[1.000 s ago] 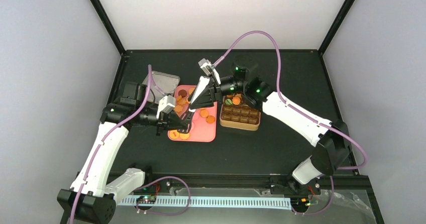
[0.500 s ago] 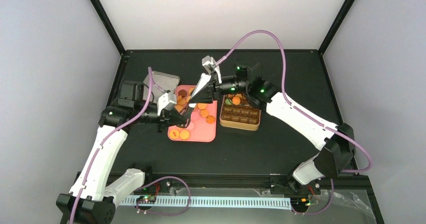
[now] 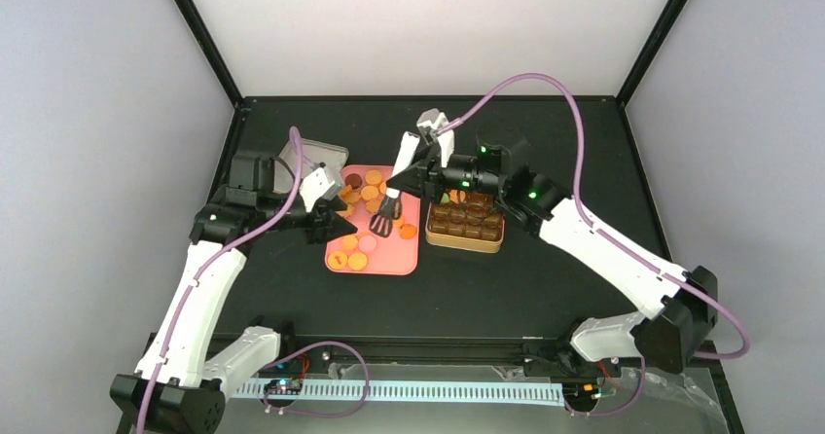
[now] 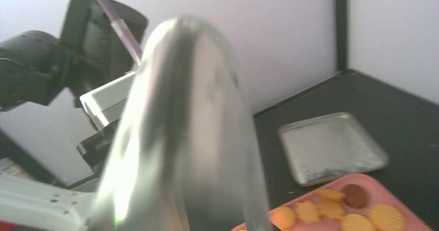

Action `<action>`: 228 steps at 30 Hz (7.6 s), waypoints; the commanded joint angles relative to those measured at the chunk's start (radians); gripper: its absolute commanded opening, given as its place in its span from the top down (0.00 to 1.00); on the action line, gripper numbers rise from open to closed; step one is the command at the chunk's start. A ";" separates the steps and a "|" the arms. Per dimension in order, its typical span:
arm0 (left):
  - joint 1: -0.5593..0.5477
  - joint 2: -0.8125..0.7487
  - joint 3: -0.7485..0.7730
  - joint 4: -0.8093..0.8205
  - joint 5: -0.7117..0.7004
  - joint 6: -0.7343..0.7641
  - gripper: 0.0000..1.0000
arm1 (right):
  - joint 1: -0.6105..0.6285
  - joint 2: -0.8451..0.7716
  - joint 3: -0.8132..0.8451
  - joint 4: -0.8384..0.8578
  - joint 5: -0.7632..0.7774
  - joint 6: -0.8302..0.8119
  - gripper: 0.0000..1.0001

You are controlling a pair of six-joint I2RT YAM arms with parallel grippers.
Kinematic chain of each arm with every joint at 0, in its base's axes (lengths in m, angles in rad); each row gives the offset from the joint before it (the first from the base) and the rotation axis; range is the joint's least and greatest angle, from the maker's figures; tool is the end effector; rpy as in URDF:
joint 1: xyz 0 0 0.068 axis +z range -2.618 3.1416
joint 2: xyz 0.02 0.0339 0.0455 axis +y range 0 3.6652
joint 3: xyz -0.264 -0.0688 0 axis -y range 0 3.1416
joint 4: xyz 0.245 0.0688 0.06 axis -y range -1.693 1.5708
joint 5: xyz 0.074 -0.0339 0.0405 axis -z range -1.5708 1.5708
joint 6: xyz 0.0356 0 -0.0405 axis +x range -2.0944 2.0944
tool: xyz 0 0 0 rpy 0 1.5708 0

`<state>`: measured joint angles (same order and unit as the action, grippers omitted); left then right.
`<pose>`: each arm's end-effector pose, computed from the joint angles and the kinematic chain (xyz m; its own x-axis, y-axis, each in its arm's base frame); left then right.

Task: Pack the cookies
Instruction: Pass from the left arm to the right, then adjust the fake cookies in the empty pocket of the box, then move the packing box to the center of the board.

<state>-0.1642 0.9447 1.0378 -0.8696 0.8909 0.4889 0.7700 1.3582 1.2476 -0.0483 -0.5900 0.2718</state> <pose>0.1656 -0.0555 0.3424 -0.3051 0.3499 -0.8857 0.8986 0.4137 -0.1461 0.2136 0.2347 0.3878 -0.3706 -0.0486 -0.9275 -0.9066 0.2358 0.3499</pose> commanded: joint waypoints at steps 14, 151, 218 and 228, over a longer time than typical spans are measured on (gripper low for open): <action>0.189 0.014 -0.035 0.037 -0.331 -0.008 0.44 | -0.019 -0.072 -0.120 -0.028 0.747 -0.233 0.63; 0.347 -0.040 -0.125 0.031 -0.244 0.069 0.45 | -0.286 0.059 -0.239 0.143 0.914 -0.144 0.78; 0.347 -0.035 -0.133 0.043 -0.226 0.065 0.45 | -0.322 -0.099 -0.421 0.017 1.000 0.031 0.79; 0.348 -0.044 -0.134 0.041 -0.228 0.066 0.45 | -0.322 -0.171 -0.429 0.011 1.029 0.026 0.78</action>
<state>0.1757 0.9161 0.9047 -0.8436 0.6384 0.5465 0.4492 1.1992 0.8055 -0.0284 0.3882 0.2943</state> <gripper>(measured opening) 0.550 0.217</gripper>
